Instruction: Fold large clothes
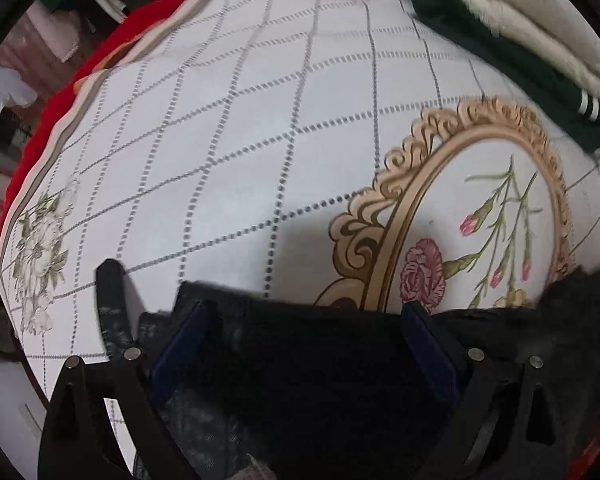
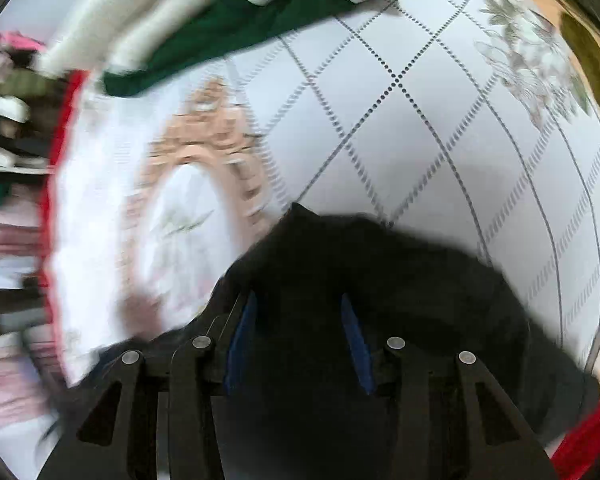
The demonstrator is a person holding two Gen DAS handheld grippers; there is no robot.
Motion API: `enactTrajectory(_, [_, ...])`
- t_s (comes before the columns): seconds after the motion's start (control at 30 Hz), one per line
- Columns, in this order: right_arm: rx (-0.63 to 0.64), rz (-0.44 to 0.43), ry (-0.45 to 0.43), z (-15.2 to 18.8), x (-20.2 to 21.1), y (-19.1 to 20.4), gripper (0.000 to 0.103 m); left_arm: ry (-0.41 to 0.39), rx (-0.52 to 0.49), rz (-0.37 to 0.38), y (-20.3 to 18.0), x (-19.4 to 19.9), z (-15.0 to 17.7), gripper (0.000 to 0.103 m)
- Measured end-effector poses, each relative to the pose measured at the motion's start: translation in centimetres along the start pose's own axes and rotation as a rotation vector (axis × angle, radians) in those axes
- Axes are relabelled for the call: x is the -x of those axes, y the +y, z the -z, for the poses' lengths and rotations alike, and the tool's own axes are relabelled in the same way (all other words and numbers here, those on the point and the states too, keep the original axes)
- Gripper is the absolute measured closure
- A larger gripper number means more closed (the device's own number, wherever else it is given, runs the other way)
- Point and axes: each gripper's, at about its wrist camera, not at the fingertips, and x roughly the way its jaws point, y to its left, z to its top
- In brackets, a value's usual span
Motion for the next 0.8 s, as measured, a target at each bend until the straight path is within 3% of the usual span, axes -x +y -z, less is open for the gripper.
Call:
enactTrajectory(0.1, [-0.040, 0.021, 0.033, -1.2, -2.2, -1.4, 0.058, -0.017, 0.043, 0.019, 1.3, 2.2, 0.3, 0.004])
enactTrajectory(0.23, [0.002, 0.014, 0.037, -1.2, 0.4, -1.0, 0.058, -0.039, 0.043, 0.020, 1.8, 5.6, 2.0, 0.004])
enactTrajectory(0.4, [0.180, 0.053, -0.187, 2.3, 8.2, -0.3, 0.057, -0.029, -0.047, -0.041, 1.8, 4.9, 5.4, 0.004])
enactTrajectory(0.47, [0.216, 0.036, -0.195, 2.3, 9.1, 1.0, 0.057, 0.036, -0.076, -0.056, 1.1, 2.2, 6.7, 0.004])
enactTrajectory(0.53, [0.224, -0.036, -0.120, 2.3, 8.3, 2.0, 0.057, 0.092, -0.061, -0.040, 1.7, -0.3, 7.9, 0.004])
enactTrajectory(0.6, [0.238, -0.085, -0.025, 3.6, 7.7, 2.0, 0.057, 0.066, -0.037, -0.008, 2.1, -0.8, 8.4, 0.002])
enactTrajectory(0.73, [0.284, -0.097, 0.131, 5.2, 2.6, 4.8, 0.057, 0.060, 0.000, -0.001, 2.2, -1.4, 8.2, 0.000])
enactTrajectory(0.8, [0.275, -0.054, 0.179, 5.9, -0.4, 5.4, 0.058, 0.057, 0.018, -0.015, 2.1, -1.7, 8.2, 0.000])
